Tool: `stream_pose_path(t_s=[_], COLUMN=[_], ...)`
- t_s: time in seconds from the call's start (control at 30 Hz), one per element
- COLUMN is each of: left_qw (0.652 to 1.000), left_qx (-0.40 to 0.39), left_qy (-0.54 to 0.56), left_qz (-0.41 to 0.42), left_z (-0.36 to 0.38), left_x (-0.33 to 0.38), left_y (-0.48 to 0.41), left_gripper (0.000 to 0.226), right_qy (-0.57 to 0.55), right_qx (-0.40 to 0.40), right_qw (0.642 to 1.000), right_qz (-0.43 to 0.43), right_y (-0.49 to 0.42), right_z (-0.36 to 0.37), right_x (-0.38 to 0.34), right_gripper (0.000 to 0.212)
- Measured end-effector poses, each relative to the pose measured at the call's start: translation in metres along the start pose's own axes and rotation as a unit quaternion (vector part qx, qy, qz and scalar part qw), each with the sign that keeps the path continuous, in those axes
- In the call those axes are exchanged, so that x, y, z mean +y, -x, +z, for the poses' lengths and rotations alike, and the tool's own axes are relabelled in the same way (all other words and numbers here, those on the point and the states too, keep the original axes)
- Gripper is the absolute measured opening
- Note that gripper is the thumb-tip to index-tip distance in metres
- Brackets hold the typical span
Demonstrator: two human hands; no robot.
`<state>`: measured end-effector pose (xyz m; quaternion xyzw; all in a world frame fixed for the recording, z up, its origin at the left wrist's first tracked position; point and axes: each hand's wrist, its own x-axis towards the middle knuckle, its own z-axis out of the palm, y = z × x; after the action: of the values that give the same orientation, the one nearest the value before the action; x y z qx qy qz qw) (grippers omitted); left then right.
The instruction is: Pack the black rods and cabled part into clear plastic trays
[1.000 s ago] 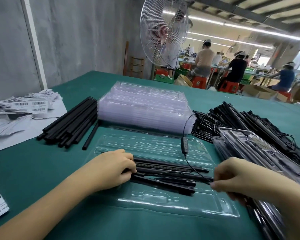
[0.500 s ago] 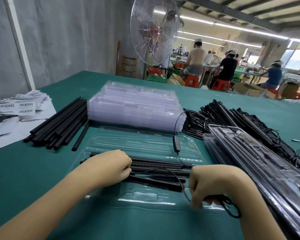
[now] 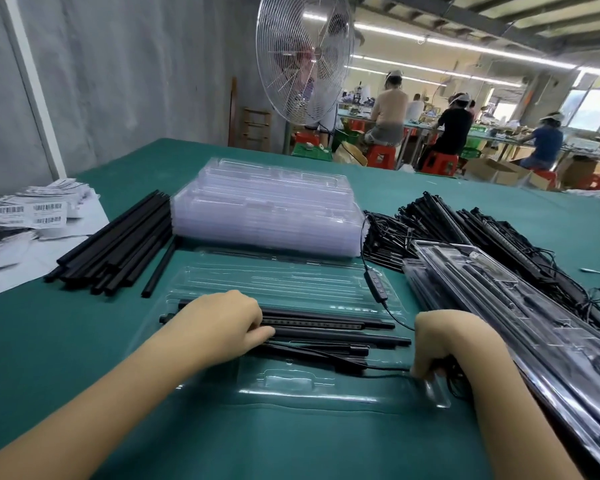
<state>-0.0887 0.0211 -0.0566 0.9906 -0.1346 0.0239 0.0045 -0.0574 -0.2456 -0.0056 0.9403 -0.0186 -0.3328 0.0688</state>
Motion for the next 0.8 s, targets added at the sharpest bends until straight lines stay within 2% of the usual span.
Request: stream_pose_path(t_s=[0.1,0.23,0.33,0.47,0.57,0.67,0.8], left_qw=[0.999,0.997,0.997,0.997,0.996,0.995,0.993], left_qx=[0.026,0.038,0.038,0.039,0.02,0.002,-0.014], left_qy=[-0.043,-0.07,-0.066,-0.06,-0.062,-0.083,-0.081], left_qz=[-0.017,-0.017,-0.022,-0.04,-0.055,-0.054,-0.085], left_z=[0.001,0.003,0.004,0.004,0.002,0.003,-0.001], left_x=[0.015,0.032,0.036,0.038,0.043,0.046,0.046], left_y=[-0.003,-0.007,-0.007,-0.008,-0.014,-0.017,-0.022], left_gripper=[0.057,0.059,0.06,0.059,0.057,0.048,0.049], right_qy=[-0.005,-0.035,-0.071,0.0,0.03,0.028,0.023], right_qx=[-0.011,0.049,0.061,0.018,0.001,0.004,0.028], right_qw=[1.0,0.998,0.996,1.0,0.999,0.999,0.999], right_qz=[0.006,0.002,-0.001,0.018,0.04,0.047,0.022], right_y=[0.0,0.0,0.002,-0.002,-0.007,-0.006,-0.002], right_z=[-0.002,-0.002,-0.006,-0.006,-0.001,0.0,0.004], right_x=[-0.003,0.006,0.014,0.004,-0.003,-0.006,-0.003], right_gripper=[0.031,0.029,0.027,0.03,0.041,0.036,0.034])
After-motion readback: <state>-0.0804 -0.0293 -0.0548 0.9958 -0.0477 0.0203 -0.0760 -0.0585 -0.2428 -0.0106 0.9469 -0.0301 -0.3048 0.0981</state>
